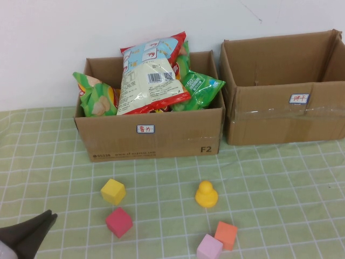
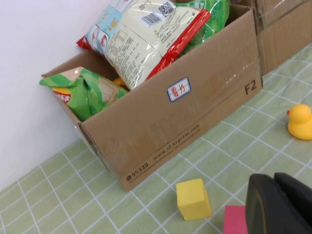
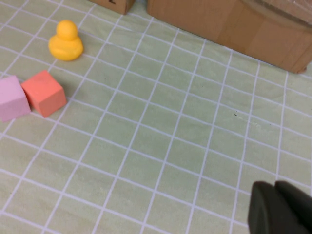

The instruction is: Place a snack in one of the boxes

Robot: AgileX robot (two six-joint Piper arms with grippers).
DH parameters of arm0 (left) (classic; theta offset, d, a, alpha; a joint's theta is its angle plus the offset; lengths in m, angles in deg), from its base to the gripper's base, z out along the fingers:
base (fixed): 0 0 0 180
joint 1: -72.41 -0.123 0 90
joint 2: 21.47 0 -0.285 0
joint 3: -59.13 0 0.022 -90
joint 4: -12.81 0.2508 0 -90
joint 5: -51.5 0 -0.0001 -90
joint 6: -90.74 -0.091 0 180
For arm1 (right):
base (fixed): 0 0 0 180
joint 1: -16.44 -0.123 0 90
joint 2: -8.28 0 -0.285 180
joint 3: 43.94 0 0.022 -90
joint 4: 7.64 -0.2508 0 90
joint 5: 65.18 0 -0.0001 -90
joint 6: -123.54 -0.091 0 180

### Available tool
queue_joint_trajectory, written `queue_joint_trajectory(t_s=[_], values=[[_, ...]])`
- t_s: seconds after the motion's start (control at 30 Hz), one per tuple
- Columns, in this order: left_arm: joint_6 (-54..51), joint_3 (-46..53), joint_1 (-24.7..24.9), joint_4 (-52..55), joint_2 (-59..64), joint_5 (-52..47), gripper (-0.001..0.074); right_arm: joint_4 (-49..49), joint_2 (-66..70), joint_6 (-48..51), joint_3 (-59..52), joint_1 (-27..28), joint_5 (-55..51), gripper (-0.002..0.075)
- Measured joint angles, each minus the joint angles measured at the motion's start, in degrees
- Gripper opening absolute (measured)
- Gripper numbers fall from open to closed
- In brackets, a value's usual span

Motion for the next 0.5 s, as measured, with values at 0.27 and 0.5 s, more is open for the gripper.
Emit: queue_joint_trajectory(t_s=[0.27, 0.5], values=[[0.09, 6.19, -7.89, -0.13, -14.03, 0.0, -0.0001, 0.0, 0.0, 0.0, 0.0, 0.0, 0.0, 0.0], [6.9, 13.64, -21.66, -4.39, -26.32, -5.84, -0.0001, -0.03, 0.0, 0.0, 0.0, 0.0, 0.0, 0.0]])
